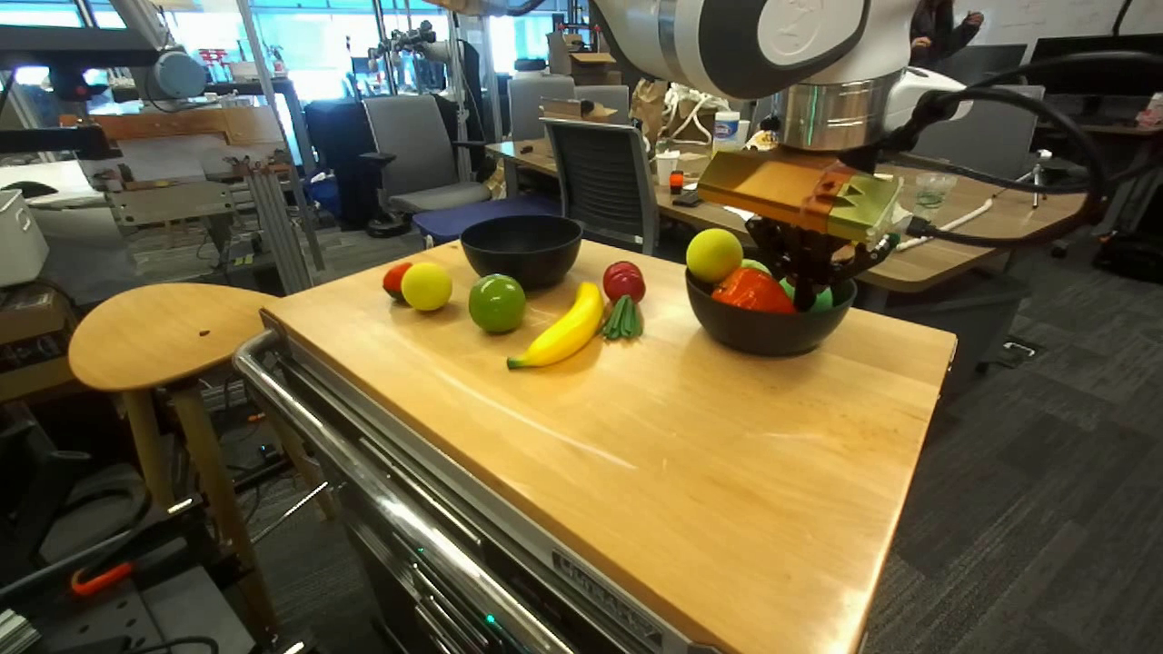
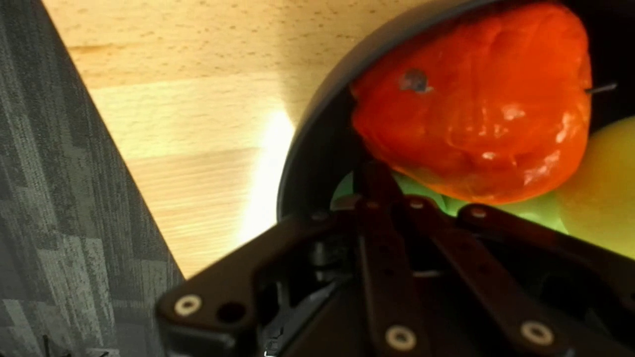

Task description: Remove the fruits and vegetables from the two black bowls

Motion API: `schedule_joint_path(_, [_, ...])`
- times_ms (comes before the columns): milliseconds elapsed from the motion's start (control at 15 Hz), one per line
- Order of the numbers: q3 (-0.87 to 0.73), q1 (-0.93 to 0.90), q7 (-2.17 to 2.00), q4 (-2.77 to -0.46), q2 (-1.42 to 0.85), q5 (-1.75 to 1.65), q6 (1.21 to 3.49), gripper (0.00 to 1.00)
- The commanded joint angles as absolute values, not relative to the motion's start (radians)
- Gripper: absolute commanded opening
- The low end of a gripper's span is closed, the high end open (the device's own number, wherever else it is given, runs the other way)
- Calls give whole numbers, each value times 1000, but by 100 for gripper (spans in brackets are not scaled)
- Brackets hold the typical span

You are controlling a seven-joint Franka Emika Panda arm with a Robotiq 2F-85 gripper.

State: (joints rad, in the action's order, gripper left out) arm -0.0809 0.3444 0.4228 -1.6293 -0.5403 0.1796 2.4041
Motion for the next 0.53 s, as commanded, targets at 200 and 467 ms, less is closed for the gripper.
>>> schedule_joint_path(200, [-57, 347, 516, -1733, -431, 141, 2460, 24])
schedule_joint_path(467, [-27, 362, 631, -1831, -326, 141, 2519, 50])
